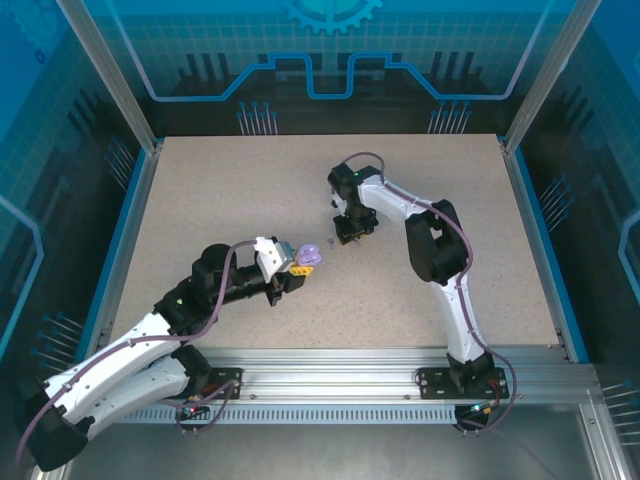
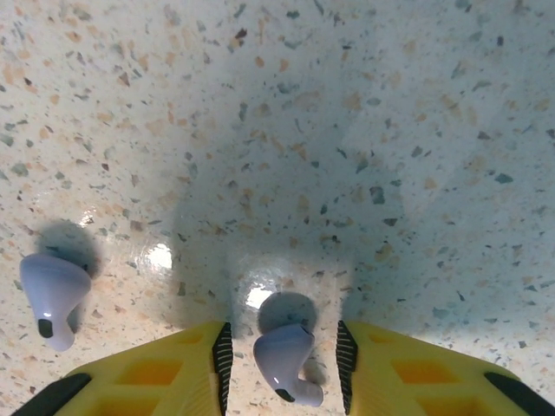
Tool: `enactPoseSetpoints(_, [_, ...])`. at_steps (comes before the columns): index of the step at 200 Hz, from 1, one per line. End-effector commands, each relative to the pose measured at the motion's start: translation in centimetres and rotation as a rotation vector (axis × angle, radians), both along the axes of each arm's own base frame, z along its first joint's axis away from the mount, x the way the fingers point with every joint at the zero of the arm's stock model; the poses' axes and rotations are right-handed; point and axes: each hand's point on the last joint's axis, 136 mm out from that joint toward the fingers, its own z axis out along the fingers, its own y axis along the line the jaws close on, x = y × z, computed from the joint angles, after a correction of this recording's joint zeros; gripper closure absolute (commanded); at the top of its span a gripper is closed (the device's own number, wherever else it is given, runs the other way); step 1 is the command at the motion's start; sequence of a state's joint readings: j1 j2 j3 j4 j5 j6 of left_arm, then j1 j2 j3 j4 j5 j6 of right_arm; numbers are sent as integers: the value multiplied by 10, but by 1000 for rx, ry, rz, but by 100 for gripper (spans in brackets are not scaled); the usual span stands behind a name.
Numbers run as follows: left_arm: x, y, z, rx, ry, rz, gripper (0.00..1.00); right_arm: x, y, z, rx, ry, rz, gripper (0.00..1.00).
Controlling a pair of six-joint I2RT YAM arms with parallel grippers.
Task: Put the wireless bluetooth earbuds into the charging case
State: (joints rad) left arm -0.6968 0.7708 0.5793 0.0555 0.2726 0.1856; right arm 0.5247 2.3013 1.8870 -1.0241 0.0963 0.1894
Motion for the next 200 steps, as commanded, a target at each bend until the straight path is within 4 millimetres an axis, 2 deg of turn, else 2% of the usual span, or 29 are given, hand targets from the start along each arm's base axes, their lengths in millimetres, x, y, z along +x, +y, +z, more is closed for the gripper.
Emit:
enactPoseSetpoints(1, [0,0,14,-16,-29,5,85,-11,2,-8,-18,45,17,62])
enactPoseSetpoints(9, [0,0,14,-17,-27,5,85,-11,2,-8,-17,43,17,63])
enactPoseSetpoints(11, [0,0,14,-16,-27,6,85,-12,1,-16,-26,59,18,63])
enactPoseSetpoints(15, [0,0,14,-16,-28,5,85,-13,1,-19,-29,66,16,64])
enactPoseSetpoints(44, [0,0,14,-15,-24,7,85,-13,2,-27,-31,76,11,66])
enactPoseSetpoints(69, [0,1,13,-13,-23,8,85,-13,1,-30,-38,76,13,66])
enactPoseSetpoints(105, [-1,1,14,-14,-23,8,85,-13,2,-27,-29,69,12,73])
enactPoseSetpoints(128, [-1,1,14,-14,-22,10,85,-12,3,-21,-14,47,8,75])
enactPoseSetpoints(132, [-1,1,13,-13,-22,9,85,-9,4,-9,3,19,5,75])
enactPoseSetpoints(200, [3,-1,10,-31,-18,15,85,-4,5,41,130,-93,-67,77])
